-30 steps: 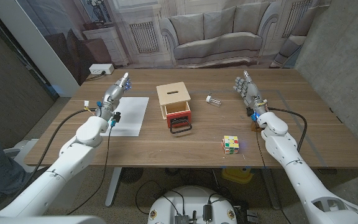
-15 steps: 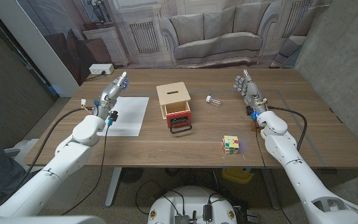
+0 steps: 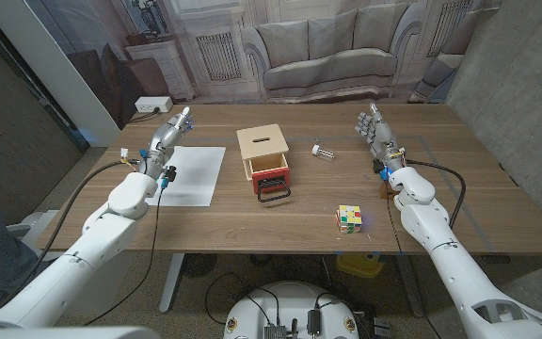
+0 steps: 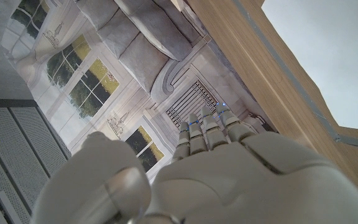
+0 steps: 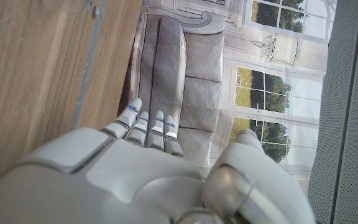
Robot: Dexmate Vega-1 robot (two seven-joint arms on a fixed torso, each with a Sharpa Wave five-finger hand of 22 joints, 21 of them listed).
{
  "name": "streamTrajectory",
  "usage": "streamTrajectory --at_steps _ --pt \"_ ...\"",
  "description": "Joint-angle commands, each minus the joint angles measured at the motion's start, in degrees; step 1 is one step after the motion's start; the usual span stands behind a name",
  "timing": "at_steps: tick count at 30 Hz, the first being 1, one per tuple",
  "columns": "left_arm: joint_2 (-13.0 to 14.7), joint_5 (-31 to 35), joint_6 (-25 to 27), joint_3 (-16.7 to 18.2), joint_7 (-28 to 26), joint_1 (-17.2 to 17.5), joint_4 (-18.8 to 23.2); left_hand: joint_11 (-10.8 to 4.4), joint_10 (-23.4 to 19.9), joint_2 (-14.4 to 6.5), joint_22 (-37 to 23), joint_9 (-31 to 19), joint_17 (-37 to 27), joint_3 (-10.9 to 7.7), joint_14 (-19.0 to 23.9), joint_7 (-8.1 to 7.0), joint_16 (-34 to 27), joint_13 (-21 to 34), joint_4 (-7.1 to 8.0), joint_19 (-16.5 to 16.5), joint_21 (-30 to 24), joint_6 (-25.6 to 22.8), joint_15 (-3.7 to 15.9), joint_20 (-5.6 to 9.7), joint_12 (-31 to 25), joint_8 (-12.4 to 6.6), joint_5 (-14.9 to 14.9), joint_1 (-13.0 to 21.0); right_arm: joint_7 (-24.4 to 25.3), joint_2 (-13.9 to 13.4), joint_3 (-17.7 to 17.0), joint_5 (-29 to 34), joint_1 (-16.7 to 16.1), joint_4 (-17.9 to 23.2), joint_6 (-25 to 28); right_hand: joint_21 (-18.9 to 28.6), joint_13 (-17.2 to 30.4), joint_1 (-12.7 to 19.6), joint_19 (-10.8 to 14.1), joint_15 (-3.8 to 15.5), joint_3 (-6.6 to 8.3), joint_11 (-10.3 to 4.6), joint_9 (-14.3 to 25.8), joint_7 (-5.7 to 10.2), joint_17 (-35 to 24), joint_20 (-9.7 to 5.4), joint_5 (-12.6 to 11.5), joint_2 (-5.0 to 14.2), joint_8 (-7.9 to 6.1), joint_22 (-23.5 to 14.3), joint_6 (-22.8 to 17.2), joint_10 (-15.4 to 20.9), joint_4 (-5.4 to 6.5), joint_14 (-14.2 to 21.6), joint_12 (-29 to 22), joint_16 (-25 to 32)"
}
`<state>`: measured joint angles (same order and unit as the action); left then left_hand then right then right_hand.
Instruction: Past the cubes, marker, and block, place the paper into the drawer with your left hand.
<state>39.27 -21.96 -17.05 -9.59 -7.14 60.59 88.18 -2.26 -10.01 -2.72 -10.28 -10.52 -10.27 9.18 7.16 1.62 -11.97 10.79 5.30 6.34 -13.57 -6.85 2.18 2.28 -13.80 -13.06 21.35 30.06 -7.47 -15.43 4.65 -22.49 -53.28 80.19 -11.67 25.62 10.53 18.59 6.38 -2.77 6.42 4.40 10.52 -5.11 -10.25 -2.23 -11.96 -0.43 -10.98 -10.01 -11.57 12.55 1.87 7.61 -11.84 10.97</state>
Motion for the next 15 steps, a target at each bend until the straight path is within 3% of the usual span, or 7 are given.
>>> streamTrajectory --at_steps 1,15 --pt "0.6 2.7 -2.1 -0.4 -1.9 -0.3 -1.6 -0.28 -0.5 0.0 -0.1 -0.3 -0.3 0.36 0.7 -0.12 -0.2 0.3 -0.39 0.8 -0.1 -0.6 -0.04 1.5 0.0 -0.25 0.5 0.6 1.1 -0.4 -0.3 0.0 -0.9 1.5 0.4 -0.1 0.1 0.0 0.5 0.14 0.06 0.02 0.2 -0.05 -0.3 -0.53 0.2 0.23 -0.05 -0.1 0.0 -0.3 -0.02 0.0 0.0 -0.1" --pt "1.8 8.3 -1.3 0.2 -9.4 2.3 0.4 -0.38 -1.3 0.2 -0.1 -0.3 -0.3 0.69 1.8 -0.42 -0.3 0.3 -0.59 1.7 -0.1 -1.2 0.27 1.53 0.0 -0.17 0.7 1.0 1.3 -0.4 -0.1 -0.1 -1.0 1.7 0.7 -0.5 0.1 0.0 0.5 0.12 -0.04 0.11 0.2 0.04 -0.3 -0.47 0.2 0.24 -0.08 -0.1 -0.1 -0.3 -0.06 0.0 -0.1 -0.1"
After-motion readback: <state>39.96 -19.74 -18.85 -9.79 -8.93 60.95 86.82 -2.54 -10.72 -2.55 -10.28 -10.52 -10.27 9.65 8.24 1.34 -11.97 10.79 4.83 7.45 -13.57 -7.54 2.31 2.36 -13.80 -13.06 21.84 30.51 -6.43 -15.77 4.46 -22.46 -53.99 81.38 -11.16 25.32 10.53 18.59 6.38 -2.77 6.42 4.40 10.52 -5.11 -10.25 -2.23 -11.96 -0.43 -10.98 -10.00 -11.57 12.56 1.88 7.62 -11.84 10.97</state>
